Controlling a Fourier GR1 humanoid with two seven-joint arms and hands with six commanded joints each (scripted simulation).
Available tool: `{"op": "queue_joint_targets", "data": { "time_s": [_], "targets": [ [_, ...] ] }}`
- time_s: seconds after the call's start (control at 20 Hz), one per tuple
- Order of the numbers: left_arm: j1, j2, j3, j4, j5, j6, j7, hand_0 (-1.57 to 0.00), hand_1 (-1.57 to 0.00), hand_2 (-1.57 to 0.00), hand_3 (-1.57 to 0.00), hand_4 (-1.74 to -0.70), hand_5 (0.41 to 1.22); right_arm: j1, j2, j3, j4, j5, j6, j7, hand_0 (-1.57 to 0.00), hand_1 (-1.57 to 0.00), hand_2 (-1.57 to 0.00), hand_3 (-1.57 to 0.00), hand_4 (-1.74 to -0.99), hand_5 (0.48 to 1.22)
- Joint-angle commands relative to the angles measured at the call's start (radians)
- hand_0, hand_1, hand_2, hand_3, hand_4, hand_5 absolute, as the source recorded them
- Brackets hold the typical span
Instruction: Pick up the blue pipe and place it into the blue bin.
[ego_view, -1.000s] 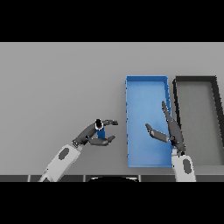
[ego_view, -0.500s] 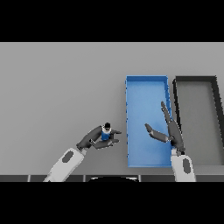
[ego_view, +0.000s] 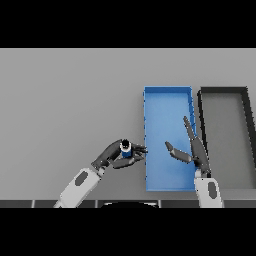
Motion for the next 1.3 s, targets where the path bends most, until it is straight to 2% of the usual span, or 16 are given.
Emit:
{"op": "queue_joint_targets", "data": {
  "time_s": [0.0,0.2,0.25,0.3,0.55,0.7,0.75,0.8,0.85,0.95,1.0,1.05,1.2,1.25],
  "targets": [
    [-0.01,-0.002,0.005,-0.01,0.0,-0.003,0.014,-1.55,-1.56,-1.56,-1.56,-1.47,1.216,0.001,-0.008,-0.003,-0.001,-0.001,0.003,-0.006,0.0,0.0,0.0,0.0,-1.135,0.559],
    [-0.05,-0.025,0.013,-0.029,-0.003,-0.03,0.077,-1.56,-1.57,-1.57,-1.57,-1.47,1.219,0.001,-0.015,-0.005,0.006,0.01,-0.001,-0.017,0.0,0.0,0.0,0.0,-1.124,0.569],
    [-0.063,-0.027,0.02,-0.029,-0.003,-0.039,0.091,-1.57,-1.57,-1.57,-1.57,-1.47,1.219,-0.007,-0.015,-0.008,0.006,0.006,-0.001,-0.005,0.0,0.0,0.0,0.0,-1.123,0.571],
    [-0.062,-0.031,0.017,-0.031,-0.004,-0.05,0.086,-1.57,-1.57,-1.57,-1.57,-1.47,1.22,0.002,-0.013,-0.007,0.004,0.005,0.0,-0.017,0.0,0.0,0.0,0.0,-1.124,0.574],
    [-0.04,-0.037,0.021,-0.042,-0.021,-0.07,0.106,-1.57,-1.57,-1.57,-1.57,-1.47,1.22,-0.058,-0.058,-0.017,0.025,-0.017,0.048,0.0,0.0,0.0,0.0,0.0,-1.123,0.578],
    [-0.035,-0.047,0.027,-0.034,-0.03,-0.086,0.098,-1.57,-1.57,-1.57,-1.57,-1.47,1.22,-0.094,-0.077,-0.021,0.045,-0.029,0.073,0.011,0.0,0.0,0.0,0.0,-1.185,0.578],
    [-0.036,-0.051,0.027,-0.032,-0.04,-0.085,0.087,-1.57,-1.57,-1.57,-1.57,-1.47,1.22,-0.089,-0.077,-0.018,0.04,-0.032,0.079,-0.003,0.0,0.0,0.0,0.0,-1.191,0.577],
    [-0.026,-0.046,0.027,-0.052,-0.037,-0.094,0.091,-1.57,-1.57,-1.57,-1.57,-1.47,1.221,-0.096,-0.08,-0.027,0.043,-0.055,0.092,-0.012,0.0,-0.01,0.0,0.0,-1.194,0.572],
    [-0.024,-0.048,0.034,-0.044,-0.04,-0.094,0.087,-1.57,-1.57,-1.57,-1.57,-1.47,1.221,-0.092,-0.078,-0.029,0.034,-0.084,0.114,-0.048,0.0,-0.02,-0.02,0.0,-1.178,0.569],
    [-0.026,-0.042,0.046,-0.045,-0.047,-0.103,0.082,-1.57,-1.57,-1.57,-1.57,-1.47,1.221,-0.114,-0.074,-0.048,-0.007,-0.193,0.171,-0.085,0.0,-0.02,-0.03,0.0,-1.172,0.579],
    [-0.027,-0.043,0.049,-0.041,-0.05,-0.108,0.088,-1.57,-1.57,-1.57,-1.57,-1.47,1.221,-0.122,-0.099,-0.059,-0.024,-0.232,0.206,-0.098,0.0,-0.01,-0.03,0.0,-1.175,0.592],
    [-0.025,-0.045,0.051,-0.048,-0.05,-0.115,0.084,-1.57,-1.57,-1.57,-1.57,-1.47,1.221,-0.132,-0.112,-0.054,-0.055,-0.261,0.231,-0.088,0.0,-0.01,-0.02,0.0,-1.169,0.597],
    [-0.013,-0.05,0.049,-0.062,-0.067,-0.122,0.095,-1.57,-1.57,-1.57,-1.57,-1.47,1.221,-0.189,-0.185,-0.03,-0.141,-0.351,0.321,0.021,0.0,0.0,-0.01,0.0,-1.171,0.579],
    [-0.019,-0.048,0.063,-0.065,-0.061,-0.125,0.099,-1.57,-1.57,-1.57,-1.57,-1.47,1.221,-0.187,-0.22,-0.03,-0.186,-0.391,0.354,0.041,0.0,0.0,-0.01,0.0,-1.177,0.567]
  ]
}}
